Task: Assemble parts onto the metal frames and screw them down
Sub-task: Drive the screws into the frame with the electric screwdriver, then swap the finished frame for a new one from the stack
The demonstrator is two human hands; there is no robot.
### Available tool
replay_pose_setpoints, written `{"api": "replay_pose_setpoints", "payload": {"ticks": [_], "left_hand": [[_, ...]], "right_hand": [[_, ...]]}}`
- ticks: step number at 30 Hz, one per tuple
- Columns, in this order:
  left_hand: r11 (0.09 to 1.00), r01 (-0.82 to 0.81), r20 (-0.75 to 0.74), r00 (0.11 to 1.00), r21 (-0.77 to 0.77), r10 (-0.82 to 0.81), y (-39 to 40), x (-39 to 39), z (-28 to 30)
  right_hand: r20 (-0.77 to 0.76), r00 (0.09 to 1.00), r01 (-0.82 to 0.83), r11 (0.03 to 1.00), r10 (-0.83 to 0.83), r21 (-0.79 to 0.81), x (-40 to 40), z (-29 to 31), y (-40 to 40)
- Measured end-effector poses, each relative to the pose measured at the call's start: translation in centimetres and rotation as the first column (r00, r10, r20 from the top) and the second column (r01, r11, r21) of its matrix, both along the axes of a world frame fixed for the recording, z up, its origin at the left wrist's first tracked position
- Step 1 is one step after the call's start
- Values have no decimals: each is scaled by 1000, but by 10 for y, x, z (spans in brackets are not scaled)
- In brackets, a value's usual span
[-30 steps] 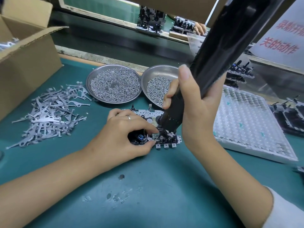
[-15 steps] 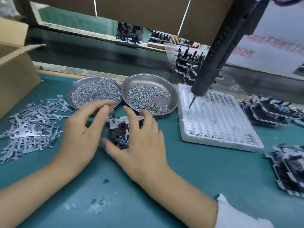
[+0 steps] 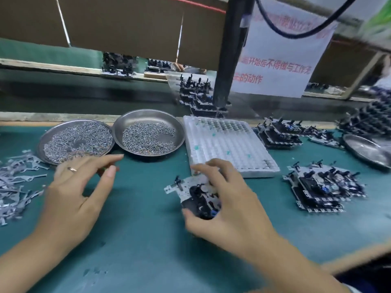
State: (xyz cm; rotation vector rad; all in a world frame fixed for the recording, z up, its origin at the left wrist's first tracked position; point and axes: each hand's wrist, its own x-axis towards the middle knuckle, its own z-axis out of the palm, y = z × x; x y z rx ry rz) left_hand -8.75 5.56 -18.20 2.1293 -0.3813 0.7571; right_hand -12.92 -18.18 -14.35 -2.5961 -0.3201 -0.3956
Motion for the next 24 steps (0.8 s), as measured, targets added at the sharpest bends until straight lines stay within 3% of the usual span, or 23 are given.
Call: {"api": "replay_pose_setpoints", "payload": {"ticks": [4,7,12,15,17,20,22,24], "left_hand": [[995,28,-9,1000,92,-27,2,3,-4],[996,24,-44,999,81,-21,6,9,-10],[997,12,-78,997,73,-6,8,14,-14],[996,16,-62,998,84,-11,4,12,-13],[996,12,-64,998,90,-7,2,10,-10],[993,-29,-10,1000,114,30,-3,10,-1],[991,-44,13,999,130,42,-5,17,9],[986,-61,-5,998,156,63,-6,26,24]], "right_hand": [[91,959,273,960,-268,-57,7,23,-95],[56,883,468,874,-465,-129,22,32,-158],[-176,808,498,811,-562,-306,40,26,-211],[-96,801,529,774,-590,-348,46,23,-205],[93,876,482,849,-473,-216,48,21,-181],[187,967,162,984,-174,78,53,14,-112],[114,993,-30,994,18,106,59,2,-63],[107,984,-146,989,142,30,66,-12,-22]]}}
